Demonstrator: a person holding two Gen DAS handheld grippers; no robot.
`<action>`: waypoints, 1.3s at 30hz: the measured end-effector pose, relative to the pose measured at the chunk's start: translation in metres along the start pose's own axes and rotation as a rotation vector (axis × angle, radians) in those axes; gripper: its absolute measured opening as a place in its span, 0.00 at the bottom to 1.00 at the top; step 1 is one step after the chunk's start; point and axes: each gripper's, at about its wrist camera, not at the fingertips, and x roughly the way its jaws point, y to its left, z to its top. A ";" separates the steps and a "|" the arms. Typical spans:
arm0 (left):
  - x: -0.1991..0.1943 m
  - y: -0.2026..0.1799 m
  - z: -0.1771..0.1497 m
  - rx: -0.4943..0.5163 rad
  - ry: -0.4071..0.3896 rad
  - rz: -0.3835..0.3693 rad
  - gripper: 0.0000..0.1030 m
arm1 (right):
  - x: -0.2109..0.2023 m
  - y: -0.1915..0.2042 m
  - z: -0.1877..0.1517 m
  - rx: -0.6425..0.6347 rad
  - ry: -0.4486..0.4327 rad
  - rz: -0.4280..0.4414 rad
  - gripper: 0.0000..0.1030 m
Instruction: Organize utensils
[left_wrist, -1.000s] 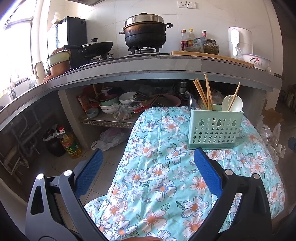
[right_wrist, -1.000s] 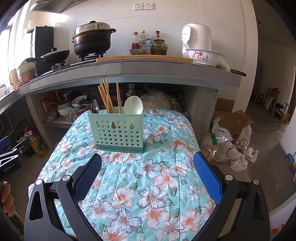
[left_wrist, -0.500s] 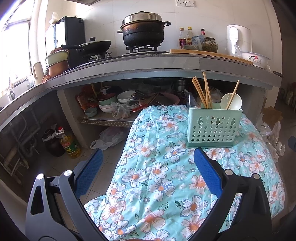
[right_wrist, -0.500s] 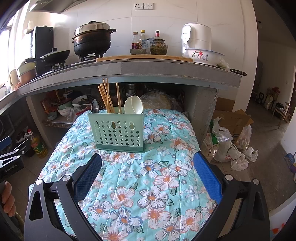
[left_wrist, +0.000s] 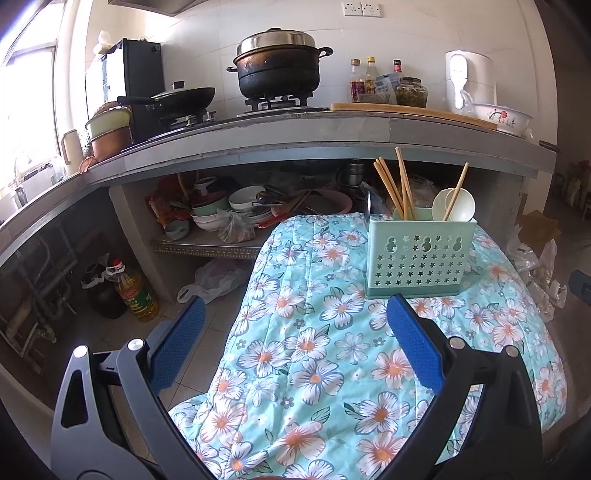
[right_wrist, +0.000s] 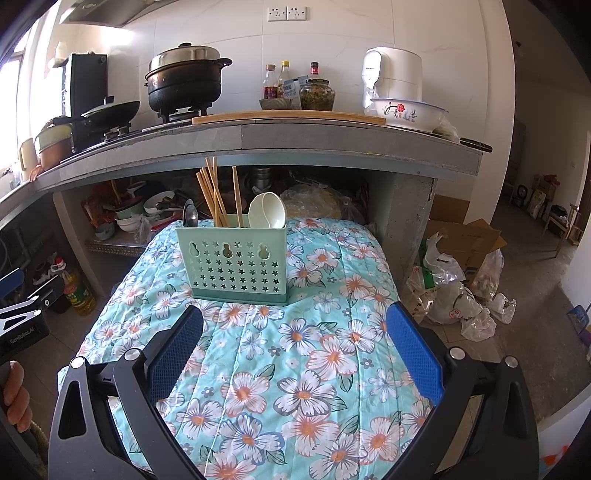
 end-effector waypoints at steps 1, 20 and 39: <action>0.000 0.000 0.000 0.000 -0.002 0.000 0.92 | 0.000 0.000 0.000 0.001 0.000 0.000 0.94; -0.002 -0.001 0.002 0.002 -0.013 -0.001 0.92 | 0.000 0.002 0.000 -0.001 0.002 0.002 0.94; 0.001 0.002 0.002 -0.004 -0.005 -0.001 0.92 | 0.002 0.005 -0.003 0.002 0.005 0.007 0.94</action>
